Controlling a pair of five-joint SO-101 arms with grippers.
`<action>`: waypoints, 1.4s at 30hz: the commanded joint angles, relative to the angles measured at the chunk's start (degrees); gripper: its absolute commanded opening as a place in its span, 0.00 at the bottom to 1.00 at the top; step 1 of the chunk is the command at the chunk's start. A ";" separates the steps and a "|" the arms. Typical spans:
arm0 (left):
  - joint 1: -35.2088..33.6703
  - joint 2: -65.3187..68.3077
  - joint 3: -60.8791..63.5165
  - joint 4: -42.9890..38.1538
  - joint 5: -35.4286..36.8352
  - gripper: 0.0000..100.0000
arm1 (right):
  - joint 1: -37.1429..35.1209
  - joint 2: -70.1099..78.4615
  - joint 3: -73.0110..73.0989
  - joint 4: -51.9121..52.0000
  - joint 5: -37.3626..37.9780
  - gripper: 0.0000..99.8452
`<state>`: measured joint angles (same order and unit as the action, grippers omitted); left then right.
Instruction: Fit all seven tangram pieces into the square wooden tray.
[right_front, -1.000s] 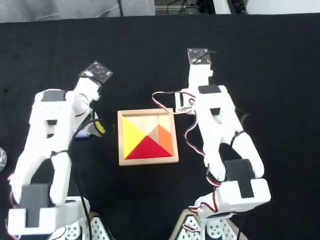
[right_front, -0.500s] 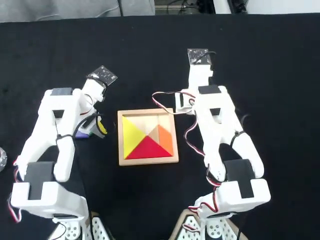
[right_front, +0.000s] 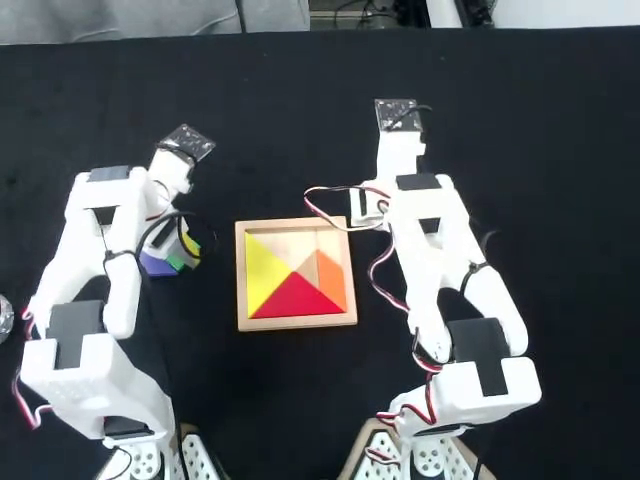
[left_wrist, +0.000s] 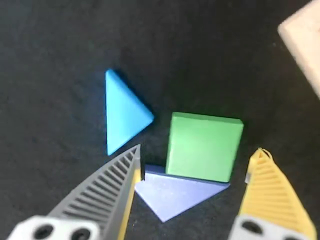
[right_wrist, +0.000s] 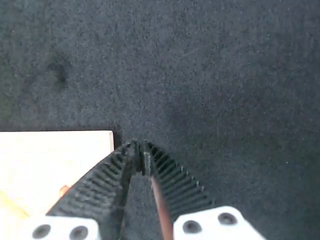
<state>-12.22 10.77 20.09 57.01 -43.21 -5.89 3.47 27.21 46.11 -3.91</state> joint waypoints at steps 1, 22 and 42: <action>0.31 1.49 -2.95 0.88 -0.44 0.33 | 0.79 -3.21 -0.22 -1.05 -0.26 0.01; 3.03 6.59 -6.55 2.73 -0.09 0.08 | 0.97 -3.21 -0.22 -1.05 -0.26 0.01; 27.21 -6.77 -17.10 15.91 22.77 0.08 | 8.79 -3.38 -1.71 -1.14 -5.71 0.01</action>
<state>9.05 6.90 4.44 78.73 -23.69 1.85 3.47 27.21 46.11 -9.01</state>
